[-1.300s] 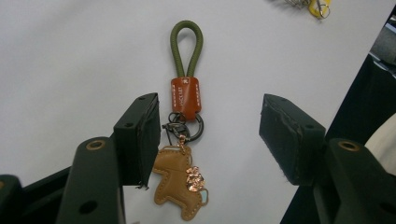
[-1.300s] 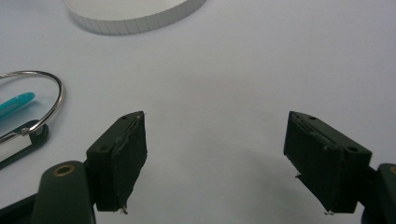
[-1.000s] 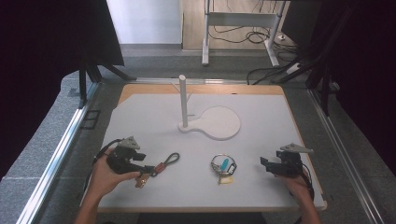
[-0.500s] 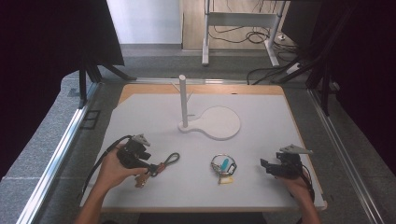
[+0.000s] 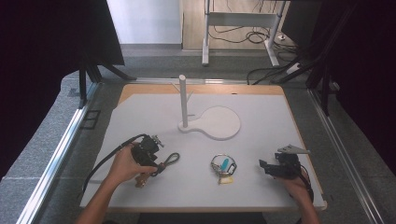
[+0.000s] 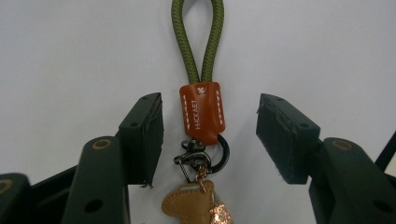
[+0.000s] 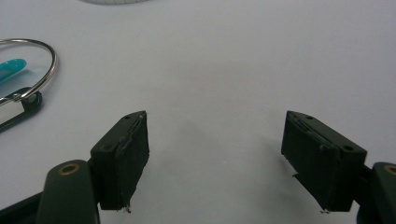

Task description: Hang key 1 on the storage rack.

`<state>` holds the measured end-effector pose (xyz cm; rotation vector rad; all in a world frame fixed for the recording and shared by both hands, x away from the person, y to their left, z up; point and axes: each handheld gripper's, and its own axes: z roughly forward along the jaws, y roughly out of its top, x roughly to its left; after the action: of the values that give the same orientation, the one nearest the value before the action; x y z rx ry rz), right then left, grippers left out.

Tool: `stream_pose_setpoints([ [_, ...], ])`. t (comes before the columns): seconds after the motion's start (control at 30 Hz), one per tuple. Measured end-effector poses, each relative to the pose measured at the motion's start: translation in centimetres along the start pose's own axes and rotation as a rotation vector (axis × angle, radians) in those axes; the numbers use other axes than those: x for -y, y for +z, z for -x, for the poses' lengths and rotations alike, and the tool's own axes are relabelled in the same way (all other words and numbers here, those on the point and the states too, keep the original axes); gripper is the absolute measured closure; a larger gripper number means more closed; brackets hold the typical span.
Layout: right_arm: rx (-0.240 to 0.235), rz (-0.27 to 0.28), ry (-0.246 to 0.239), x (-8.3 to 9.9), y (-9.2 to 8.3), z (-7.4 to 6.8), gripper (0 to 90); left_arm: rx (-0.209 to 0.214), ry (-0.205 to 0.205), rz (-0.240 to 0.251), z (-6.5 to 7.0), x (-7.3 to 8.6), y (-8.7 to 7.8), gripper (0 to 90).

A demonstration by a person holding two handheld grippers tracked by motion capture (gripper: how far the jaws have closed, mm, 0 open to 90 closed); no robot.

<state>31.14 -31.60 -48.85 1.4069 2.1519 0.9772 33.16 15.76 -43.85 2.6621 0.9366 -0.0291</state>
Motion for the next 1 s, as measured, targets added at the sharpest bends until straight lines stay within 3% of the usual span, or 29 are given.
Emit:
stream_pose_setpoints([
  [0.23, 0.004, -0.012, -0.016, 0.0, 0.2, -0.2, 23.9, -0.011, 0.008, -0.062, 0.0, -0.7, 0.9, 45.3],
  [0.6, 0.013, -0.013, -0.023, 0.0, 0.3, -0.3, 23.9, -0.044, 0.019, -0.116, 0.1, -1.6, 2.1, 52.2],
  [1.0, 0.021, -0.014, -0.026, 0.0, 0.2, -0.4, 24.0, -0.075, 0.008, -0.132, 0.2, -1.7, 2.5, 58.4],
])
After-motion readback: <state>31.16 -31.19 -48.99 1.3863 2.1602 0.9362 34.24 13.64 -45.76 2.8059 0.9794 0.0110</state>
